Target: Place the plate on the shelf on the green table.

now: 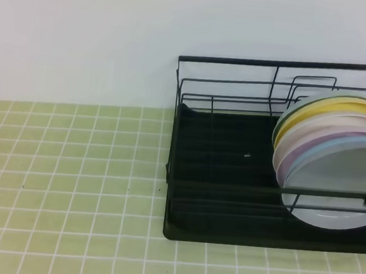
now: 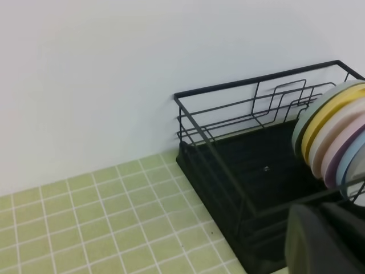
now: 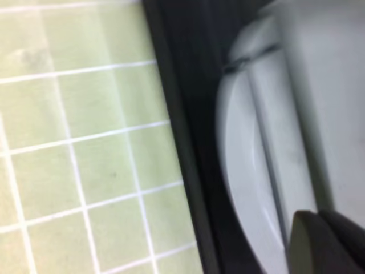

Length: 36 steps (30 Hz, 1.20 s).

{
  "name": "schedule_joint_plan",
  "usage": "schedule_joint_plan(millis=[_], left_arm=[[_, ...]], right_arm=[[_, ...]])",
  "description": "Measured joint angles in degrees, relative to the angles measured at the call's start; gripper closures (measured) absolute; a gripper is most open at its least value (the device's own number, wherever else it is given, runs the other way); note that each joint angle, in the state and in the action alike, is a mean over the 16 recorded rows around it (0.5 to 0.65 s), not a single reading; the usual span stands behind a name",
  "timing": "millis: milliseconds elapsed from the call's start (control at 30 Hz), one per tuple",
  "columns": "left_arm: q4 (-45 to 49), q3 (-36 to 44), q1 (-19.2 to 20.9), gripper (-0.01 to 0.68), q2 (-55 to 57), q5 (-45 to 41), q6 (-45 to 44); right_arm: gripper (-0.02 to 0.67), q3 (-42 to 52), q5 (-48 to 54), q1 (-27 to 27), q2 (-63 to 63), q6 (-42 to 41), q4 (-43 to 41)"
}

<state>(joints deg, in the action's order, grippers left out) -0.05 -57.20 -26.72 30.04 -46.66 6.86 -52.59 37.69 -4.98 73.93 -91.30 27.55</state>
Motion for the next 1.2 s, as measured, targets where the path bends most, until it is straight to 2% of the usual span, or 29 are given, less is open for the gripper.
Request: schedule_joint_plan(millis=[233,467,567,1000,1200], left_arm=[[-0.07,0.00,0.00,0.675,0.00,0.08,-0.08],[-0.23,0.00,0.00,0.675,0.00,0.61,-0.04],[-0.32,0.00,0.00,0.675,0.00,0.87,0.04],[-4.27,2.59,0.00,0.675,-0.18,2.21,-0.25],[-8.21,9.92,0.00,0.675,-0.58,7.44,-0.89]], right_arm=[[0.646,0.85,0.14,-0.05,-0.35,1.06,-1.55],[0.650,0.75,-2.45,-0.06,-6.24,3.66,1.37],[0.650,0.75,-5.49,-0.06,-10.26,9.19,3.60],[0.651,3.39,-19.06,-0.06,-35.08,43.41,9.76],[0.651,11.54,-19.06,-0.06,-48.33,50.34,6.75]])
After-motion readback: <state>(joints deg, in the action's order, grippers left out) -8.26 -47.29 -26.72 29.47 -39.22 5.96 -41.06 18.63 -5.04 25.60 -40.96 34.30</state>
